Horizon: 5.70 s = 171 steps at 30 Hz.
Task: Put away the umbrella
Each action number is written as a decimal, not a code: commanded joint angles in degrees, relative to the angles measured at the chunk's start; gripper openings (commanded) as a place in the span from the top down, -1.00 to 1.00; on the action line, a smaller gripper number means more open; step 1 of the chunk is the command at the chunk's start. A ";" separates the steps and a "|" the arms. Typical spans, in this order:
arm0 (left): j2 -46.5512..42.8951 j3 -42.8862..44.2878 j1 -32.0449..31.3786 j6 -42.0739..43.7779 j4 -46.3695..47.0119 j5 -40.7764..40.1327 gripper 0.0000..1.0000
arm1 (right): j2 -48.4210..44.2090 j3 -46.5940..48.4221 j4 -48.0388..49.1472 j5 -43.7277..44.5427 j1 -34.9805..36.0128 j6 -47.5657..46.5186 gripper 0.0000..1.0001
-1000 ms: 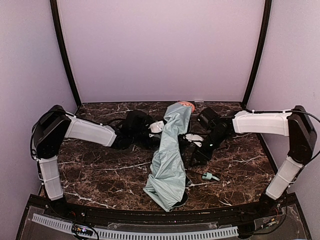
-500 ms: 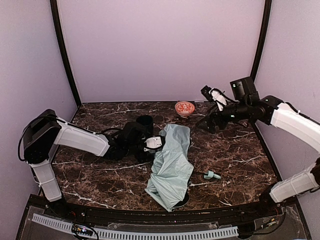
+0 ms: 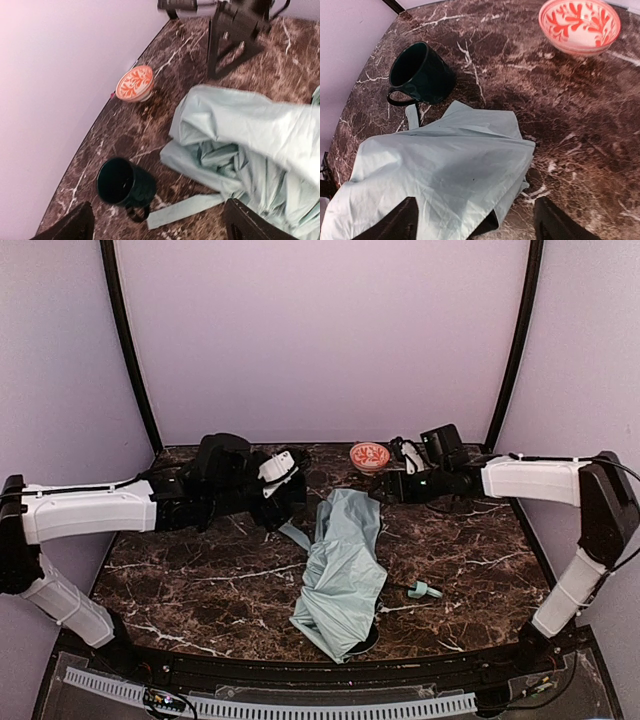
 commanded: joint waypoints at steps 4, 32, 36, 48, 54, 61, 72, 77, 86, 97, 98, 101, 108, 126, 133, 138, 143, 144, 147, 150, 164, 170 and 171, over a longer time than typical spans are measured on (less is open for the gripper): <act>12.10 11.44 1.17 -23.80 1.42 14.46 -0.87 | 7.07 2.25 3.83 -12.16 2.28 2.97 -0.19; 11.70 -6.14 -1.57 -19.71 1.90 12.40 -0.64 | 0.56 -13.24 9.28 -0.38 11.80 0.83 0.50; 5.66 -4.83 -1.50 -17.56 -3.52 18.95 -0.85 | -7.26 -15.28 1.91 1.78 10.87 -1.47 -0.09; 14.96 11.05 8.62 -29.59 -7.59 29.25 -0.75 | 3.16 3.03 -1.64 -8.06 0.48 -4.05 -0.99; 16.60 15.25 8.46 -23.93 -9.29 27.93 -0.66 | -4.36 -2.95 -10.13 -4.78 2.58 -9.72 -0.92; -1.06 0.76 -1.45 -1.81 -4.71 24.42 -0.54 | -9.77 -8.54 -18.07 1.02 10.26 -3.59 -0.73; -5.39 -7.67 -20.12 15.27 -9.89 25.05 -0.76 | -12.21 -16.91 -11.73 3.14 12.80 0.93 -0.67; 0.38 -5.27 -22.09 13.33 -4.83 15.96 -0.77 | -18.44 -20.51 -10.89 13.59 12.80 10.54 -0.76; -7.48 -7.57 -16.00 -2.89 3.72 31.09 -0.72 | -30.92 -30.69 -7.77 17.91 12.80 19.18 -0.82; 18.36 14.56 -8.09 -6.10 -14.36 19.62 -0.93 | -23.07 -32.92 0.61 13.65 12.93 24.45 -0.26; 19.62 14.48 -8.08 -5.51 -15.06 19.24 -0.92 | -22.98 -33.97 1.40 13.22 13.16 25.49 -0.19; 21.64 12.57 -8.07 -3.94 -16.63 20.33 -0.90 | -24.07 -37.66 3.72 13.85 15.63 29.31 -0.13; 26.96 10.43 -8.16 -2.10 -16.49 14.71 -0.83 | -22.56 -41.05 5.10 17.54 18.74 34.20 0.00; 31.07 7.03 -9.33 6.09 -13.54 12.90 0.05 | -8.01 -24.28 -13.25 32.92 25.00 29.18 0.47; 33.43 15.90 -5.64 6.47 -8.07 9.90 1.00 | -10.15 -18.24 -8.46 37.30 18.42 16.68 0.21; 35.60 25.27 -3.63 10.50 -5.39 7.06 1.00 | -13.43 -14.69 -9.98 35.19 12.76 9.22 -0.58; 36.48 34.75 -3.50 13.73 -3.08 1.51 1.00 | -23.10 -13.63 -12.13 33.25 8.14 4.94 -0.99; 36.48 36.63 -3.50 14.68 -2.16 -0.05 1.00 | -24.91 -13.10 -12.52 33.08 7.43 4.51 -0.99; 36.48 41.42 -3.55 18.36 0.98 -4.61 1.00 | -28.80 -11.74 -12.74 33.72 6.31 3.74 -0.99; 36.48 41.78 -4.73 24.13 8.72 -11.97 1.00 | -30.39 -10.97 -12.93 34.50 5.92 3.70 -0.99; 33.67 18.40 -15.60 18.92 10.66 -18.16 1.00 | -33.44 -15.37 -8.89 32.89 5.87 8.45 -0.99; 32.97 17.15 -16.16 7.14 -2.59 -1.87 0.89 | -31.71 -20.83 -1.17 22.28 5.94 8.01 -0.99; 32.97 17.08 -16.14 6.13 -4.06 0.61 0.83 | -30.82 -20.32 -1.18 19.88 5.93 6.92 -0.99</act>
